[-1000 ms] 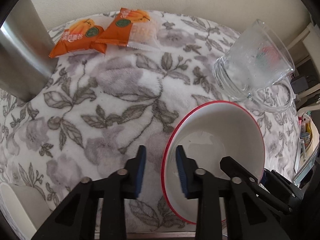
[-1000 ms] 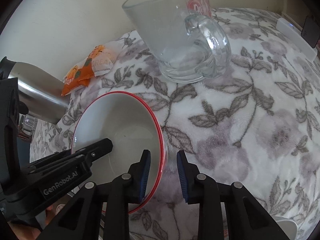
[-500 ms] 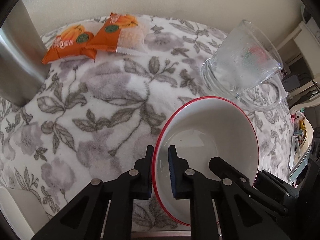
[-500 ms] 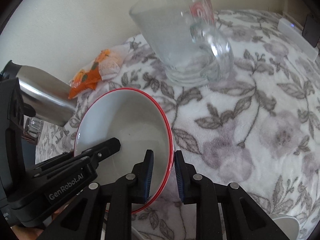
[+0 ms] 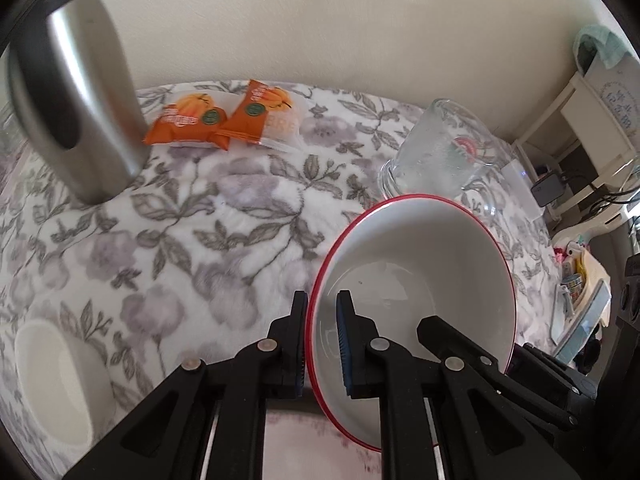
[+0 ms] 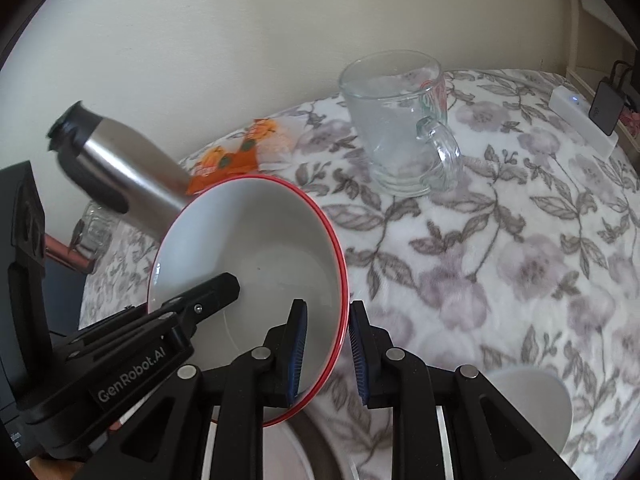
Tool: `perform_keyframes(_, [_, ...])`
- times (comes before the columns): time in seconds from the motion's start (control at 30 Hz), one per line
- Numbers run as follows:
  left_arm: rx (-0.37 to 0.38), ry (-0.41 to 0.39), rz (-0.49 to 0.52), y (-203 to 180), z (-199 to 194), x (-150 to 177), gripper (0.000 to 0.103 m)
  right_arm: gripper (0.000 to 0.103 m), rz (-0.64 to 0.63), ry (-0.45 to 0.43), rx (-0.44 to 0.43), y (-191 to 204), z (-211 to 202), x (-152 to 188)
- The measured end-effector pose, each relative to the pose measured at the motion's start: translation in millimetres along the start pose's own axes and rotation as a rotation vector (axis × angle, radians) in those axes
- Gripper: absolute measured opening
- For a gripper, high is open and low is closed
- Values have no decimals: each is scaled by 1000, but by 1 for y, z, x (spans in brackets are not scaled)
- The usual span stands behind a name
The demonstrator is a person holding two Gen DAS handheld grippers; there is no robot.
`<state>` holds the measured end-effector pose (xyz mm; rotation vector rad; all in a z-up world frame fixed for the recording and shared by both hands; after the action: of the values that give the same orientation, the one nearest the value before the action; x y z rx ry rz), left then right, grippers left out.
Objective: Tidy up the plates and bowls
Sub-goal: 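Lift the red-rimmed bowl with both tools and carry it over the basin, then lower the red-rimmed bowl onto the pink plate inside the basin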
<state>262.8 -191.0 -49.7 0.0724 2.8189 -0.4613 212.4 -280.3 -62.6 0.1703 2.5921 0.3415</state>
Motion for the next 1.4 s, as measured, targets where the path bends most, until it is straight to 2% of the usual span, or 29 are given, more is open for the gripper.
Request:
perform_keyframes(0.37, [41, -42, -100, 28, -44, 36, 15, 23, -38, -21, -32, 41, -43, 33])
perform_keyframes(0.7, [43, -76, -131, 53, -71, 66, 15, 23, -41, -60, -45, 70, -62, 61])
perform_keyframes(1.13, [63, -65, -206, 94, -80, 99, 15, 23, -54, -84, -22, 103, -63, 89])
perform_keyframes(1.4, [29, -90, -215, 113, -87, 107, 15, 23, -43, -89, -28, 121, -54, 101])
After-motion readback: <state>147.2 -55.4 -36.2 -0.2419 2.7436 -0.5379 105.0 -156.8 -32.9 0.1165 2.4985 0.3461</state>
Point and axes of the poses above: each gripper's, at about its wrist camera, not at the fingertips, and z roughly the way its jaws point, y to its left, x to its underside, the point moved 9 cm from there along z, roughly the way its jaws point, and after that the axes turned 15 degrees about -z, right-handed, at the moved point
